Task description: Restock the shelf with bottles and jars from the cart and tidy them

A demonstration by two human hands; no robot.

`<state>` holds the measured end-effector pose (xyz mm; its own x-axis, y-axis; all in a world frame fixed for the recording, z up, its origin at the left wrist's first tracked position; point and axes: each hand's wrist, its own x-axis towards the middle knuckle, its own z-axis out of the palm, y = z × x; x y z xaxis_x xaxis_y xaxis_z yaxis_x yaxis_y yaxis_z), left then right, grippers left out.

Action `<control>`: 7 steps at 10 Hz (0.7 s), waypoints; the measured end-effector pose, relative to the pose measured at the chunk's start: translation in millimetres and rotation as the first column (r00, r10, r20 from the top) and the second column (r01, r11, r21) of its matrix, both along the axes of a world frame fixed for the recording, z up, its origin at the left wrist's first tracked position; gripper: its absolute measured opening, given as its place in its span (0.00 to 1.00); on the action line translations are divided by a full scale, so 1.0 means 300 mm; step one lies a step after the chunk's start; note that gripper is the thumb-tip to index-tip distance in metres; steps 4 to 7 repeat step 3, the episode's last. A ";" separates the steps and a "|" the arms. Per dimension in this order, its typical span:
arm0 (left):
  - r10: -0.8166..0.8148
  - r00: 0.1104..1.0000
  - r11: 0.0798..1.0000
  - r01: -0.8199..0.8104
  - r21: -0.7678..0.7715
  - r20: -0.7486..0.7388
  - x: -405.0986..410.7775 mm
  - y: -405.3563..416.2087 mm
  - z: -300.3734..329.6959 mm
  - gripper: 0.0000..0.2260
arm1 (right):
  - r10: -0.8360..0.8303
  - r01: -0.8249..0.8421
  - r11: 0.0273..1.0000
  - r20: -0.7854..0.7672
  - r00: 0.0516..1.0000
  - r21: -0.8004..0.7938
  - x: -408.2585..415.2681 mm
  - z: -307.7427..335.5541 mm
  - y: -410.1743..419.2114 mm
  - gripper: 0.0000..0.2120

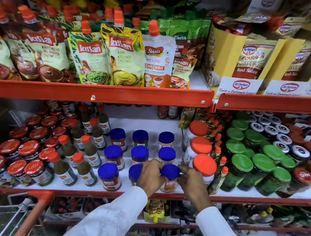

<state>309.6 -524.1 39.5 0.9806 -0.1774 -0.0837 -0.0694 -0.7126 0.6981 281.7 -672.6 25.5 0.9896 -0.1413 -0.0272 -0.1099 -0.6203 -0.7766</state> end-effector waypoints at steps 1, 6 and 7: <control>-0.001 1.000 1.000 0.001 0.006 0.013 0.003 0.001 -0.008 0.09 | 0.015 -0.015 0.999 -0.011 1.000 0.034 -0.007 0.003 -0.009 0.19; -0.012 0.999 0.999 0.010 0.046 0.032 0.001 0.003 -0.005 0.09 | 0.009 -0.008 0.998 -0.030 1.000 0.057 -0.019 -0.021 -0.013 0.18; -0.012 0.999 0.999 0.010 0.046 0.032 0.001 0.003 -0.005 0.09 | 0.009 -0.008 0.998 -0.030 1.000 0.057 -0.019 -0.021 -0.013 0.18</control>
